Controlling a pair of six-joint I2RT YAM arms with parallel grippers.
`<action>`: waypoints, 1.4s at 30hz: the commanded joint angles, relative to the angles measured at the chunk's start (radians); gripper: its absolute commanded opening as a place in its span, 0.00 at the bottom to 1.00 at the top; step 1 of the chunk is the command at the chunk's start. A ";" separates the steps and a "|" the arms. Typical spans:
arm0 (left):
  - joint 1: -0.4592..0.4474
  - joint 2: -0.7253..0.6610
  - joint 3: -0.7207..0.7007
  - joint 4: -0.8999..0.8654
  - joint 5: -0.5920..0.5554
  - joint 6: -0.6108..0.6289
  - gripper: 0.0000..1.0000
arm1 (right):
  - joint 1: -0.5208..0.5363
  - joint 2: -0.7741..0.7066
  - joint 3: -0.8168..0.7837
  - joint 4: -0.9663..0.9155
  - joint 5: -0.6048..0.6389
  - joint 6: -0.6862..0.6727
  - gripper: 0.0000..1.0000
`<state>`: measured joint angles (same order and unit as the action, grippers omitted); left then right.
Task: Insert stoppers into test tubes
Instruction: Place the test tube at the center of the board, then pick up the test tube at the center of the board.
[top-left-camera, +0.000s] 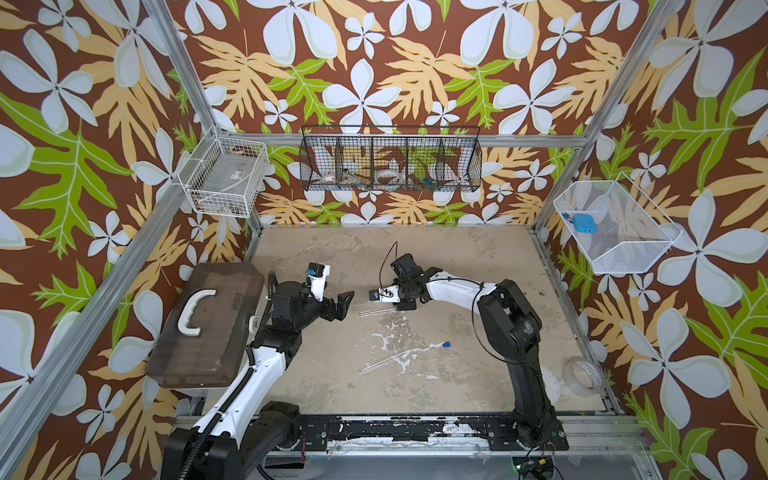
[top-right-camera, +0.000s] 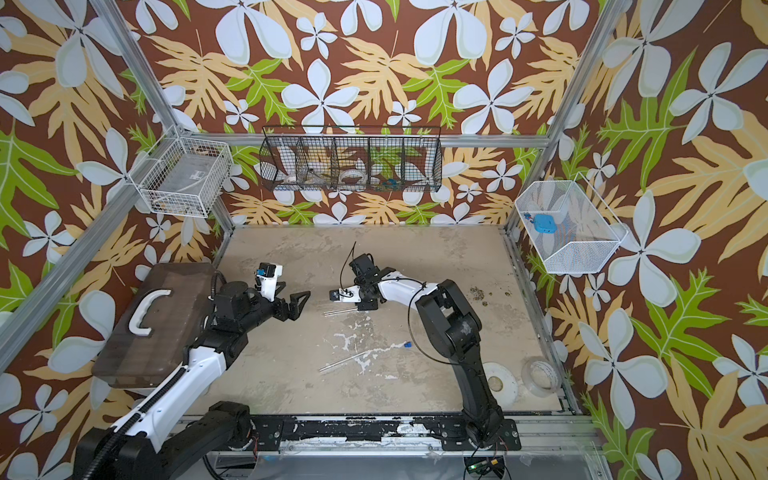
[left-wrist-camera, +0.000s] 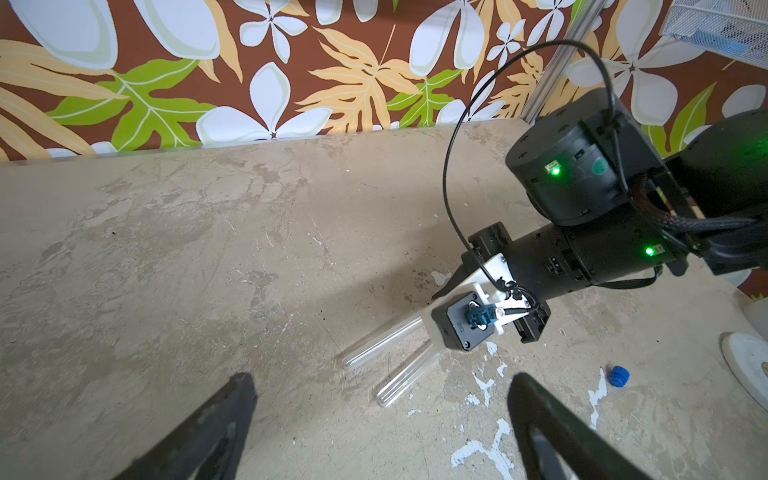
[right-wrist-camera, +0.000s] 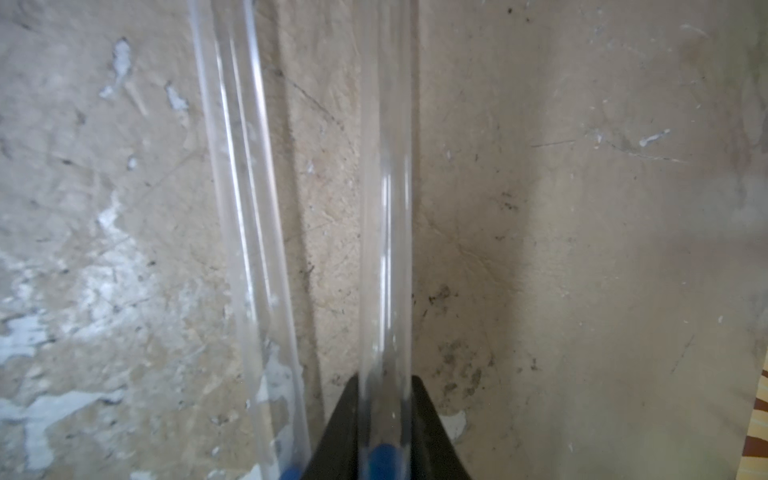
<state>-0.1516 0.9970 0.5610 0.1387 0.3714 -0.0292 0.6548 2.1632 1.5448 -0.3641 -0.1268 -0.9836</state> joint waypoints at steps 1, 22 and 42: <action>0.002 -0.003 0.002 0.009 0.002 0.003 0.97 | -0.002 0.002 -0.012 -0.027 -0.002 -0.002 0.28; 0.003 0.003 -0.010 0.021 0.013 0.011 0.99 | 0.022 -0.383 -0.215 0.003 -0.025 0.034 0.41; 0.021 0.006 -0.009 0.021 0.027 0.003 1.00 | 0.237 -0.656 -0.554 -0.050 -0.154 0.124 0.69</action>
<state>-0.1329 1.0023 0.5488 0.1406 0.3904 -0.0261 0.8818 1.4845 0.9833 -0.3965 -0.2623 -0.8902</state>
